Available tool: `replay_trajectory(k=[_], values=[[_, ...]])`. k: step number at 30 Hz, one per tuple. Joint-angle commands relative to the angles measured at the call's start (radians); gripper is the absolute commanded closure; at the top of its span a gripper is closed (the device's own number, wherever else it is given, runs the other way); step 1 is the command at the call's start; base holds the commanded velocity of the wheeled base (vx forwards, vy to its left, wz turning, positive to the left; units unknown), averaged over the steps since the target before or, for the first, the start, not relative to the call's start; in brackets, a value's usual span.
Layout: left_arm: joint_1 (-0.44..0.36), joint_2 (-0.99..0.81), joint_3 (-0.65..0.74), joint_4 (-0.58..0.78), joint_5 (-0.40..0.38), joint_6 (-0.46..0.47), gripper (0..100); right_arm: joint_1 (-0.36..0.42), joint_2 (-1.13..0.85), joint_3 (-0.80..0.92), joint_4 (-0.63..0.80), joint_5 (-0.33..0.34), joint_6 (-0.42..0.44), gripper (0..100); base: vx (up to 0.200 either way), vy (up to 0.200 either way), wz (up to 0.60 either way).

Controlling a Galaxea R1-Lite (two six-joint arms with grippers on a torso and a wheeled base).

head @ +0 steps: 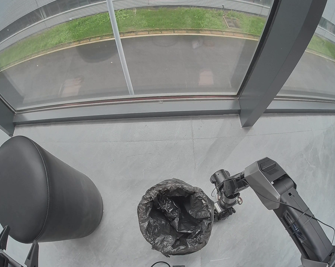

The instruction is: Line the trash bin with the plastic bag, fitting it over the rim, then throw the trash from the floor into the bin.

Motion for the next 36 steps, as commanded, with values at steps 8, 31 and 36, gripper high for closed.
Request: replay_trajectory(k=[8,31,36], values=[[0.0,-0.014,0.005,0.0,0.0,-0.001,0,0.002,0.017,0.0,0.119,-0.001,0.005,100,0.0,0.0,0.0],[0.0,-0.014,0.007,-0.001,-0.002,0.001,0,-0.023,-0.234,0.0,0.286,-0.024,-0.029,100,0.0,0.0,0.0],[0.0,-0.014,0.007,-0.001,-0.002,0.004,0,-0.023,-0.305,0.0,0.29,-0.024,-0.05,100,0.0,0.0,0.0]])
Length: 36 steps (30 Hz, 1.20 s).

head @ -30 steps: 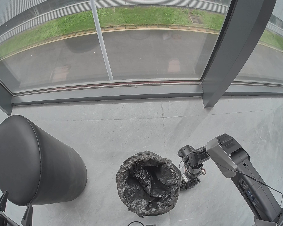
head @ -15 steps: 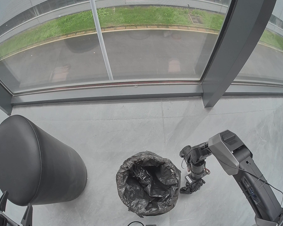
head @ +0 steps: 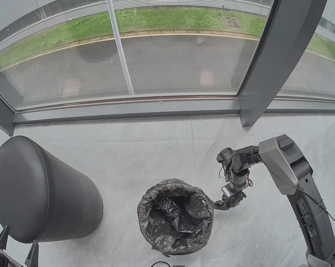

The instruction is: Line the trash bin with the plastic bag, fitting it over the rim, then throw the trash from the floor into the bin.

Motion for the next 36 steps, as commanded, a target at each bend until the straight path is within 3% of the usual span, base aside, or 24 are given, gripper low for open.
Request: replay_trajectory(k=[1,10,22,26,32,36], values=[[0.0,-0.015,0.006,0.0,-0.001,0.002,0,0.002,-0.103,0.0,0.01,0.0,-0.016,100,0.0,0.0,0.0],[0.0,-0.015,0.006,0.0,-0.001,0.002,0,0.016,-0.296,0.0,0.088,-0.001,-0.019,100,0.0,0.0,0.0],[0.0,-0.015,0.006,0.0,-0.001,0.002,0,0.14,-0.586,0.0,0.257,-0.011,-0.024,100,0.0,0.0,0.0],[0.0,-0.015,0.006,0.0,-0.001,0.004,0,0.232,-0.686,0.0,0.293,-0.038,-0.024,100,0.0,0.0,0.0],[0.0,-0.015,0.006,0.0,-0.001,0.004,0,0.381,-0.743,0.0,0.321,-0.147,-0.019,100,0.0,0.0,0.0],[0.0,-0.015,0.006,0.0,-0.001,0.002,0,0.469,-0.75,0.0,0.329,-0.182,-0.018,100,0.0,0.0,0.0]])
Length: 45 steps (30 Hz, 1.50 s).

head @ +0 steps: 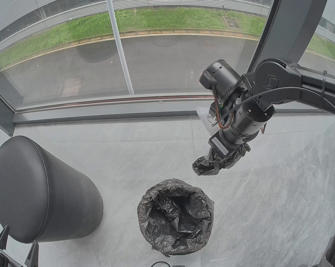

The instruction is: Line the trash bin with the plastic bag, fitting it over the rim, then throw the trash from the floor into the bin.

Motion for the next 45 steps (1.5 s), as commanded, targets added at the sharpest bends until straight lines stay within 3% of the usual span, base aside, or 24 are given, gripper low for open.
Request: replay_trajectory(k=[1,6,14,20,34,45], values=[[0.0,-0.015,0.007,0.0,0.0,0.0,0,0.112,-0.057,0.0,0.011,-0.042,0.002,100,0.0,0.0,0.0],[0.0,-0.015,0.007,0.0,0.0,0.0,0,0.243,-0.021,0.0,0.009,-0.112,0.006,100,0.0,0.0,0.0],[0.0,-0.015,0.007,0.0,0.0,-0.001,0,0.304,0.128,0.0,-0.049,-0.118,0.008,100,0.0,0.0,0.0],[0.0,-0.015,0.007,0.0,0.0,-0.001,0,0.304,0.206,0.0,-0.156,-0.115,-0.005,100,0.0,0.0,0.0],[0.0,-0.015,0.007,0.0,0.0,-0.001,0,0.29,0.378,0.0,-0.159,-0.103,0.014,100,0.0,0.0,0.0],[0.0,-0.015,0.007,0.0,0.0,-0.001,0,0.221,0.492,0.0,-0.176,-0.103,0.012,100,0.0,0.0,0.0]])
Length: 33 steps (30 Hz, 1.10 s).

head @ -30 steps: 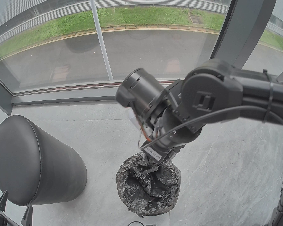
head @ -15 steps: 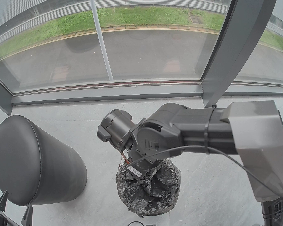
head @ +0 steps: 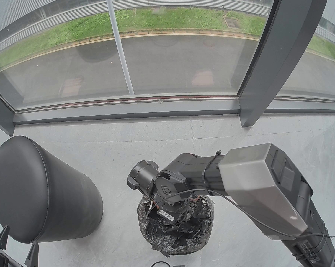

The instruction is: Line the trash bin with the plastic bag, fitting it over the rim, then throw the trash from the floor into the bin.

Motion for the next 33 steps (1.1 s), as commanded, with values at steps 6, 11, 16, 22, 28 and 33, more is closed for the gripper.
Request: replay_trajectory(k=[6,11,16,22,28,33], values=[[0.0,-0.015,0.007,0.0,0.0,0.001,0,-0.034,0.073,0.0,-0.061,-0.001,-0.016,100,0.0,0.0,0.0],[0.0,-0.015,0.007,0.0,0.0,-0.001,0,-0.036,0.083,0.0,-0.063,-0.001,-0.016,100,0.0,0.0,0.0],[0.0,-0.015,0.007,0.0,0.0,-0.001,0,-0.034,0.081,0.0,-0.063,-0.001,-0.016,0,0.0,0.0,0.0],[0.0,-0.015,0.007,0.0,0.0,0.001,0,-0.034,0.077,0.0,-0.063,-0.001,-0.005,0,0.0,0.0,0.0],[0.0,-0.015,0.007,0.0,0.0,-0.001,0,-0.03,0.075,0.0,-0.063,-0.001,-0.002,0,0.0,0.0,0.0],[0.0,-0.015,0.007,0.0,0.0,0.001,0,-0.022,0.075,0.0,-0.069,-0.001,-0.002,0,0.0,0.0,0.0]])
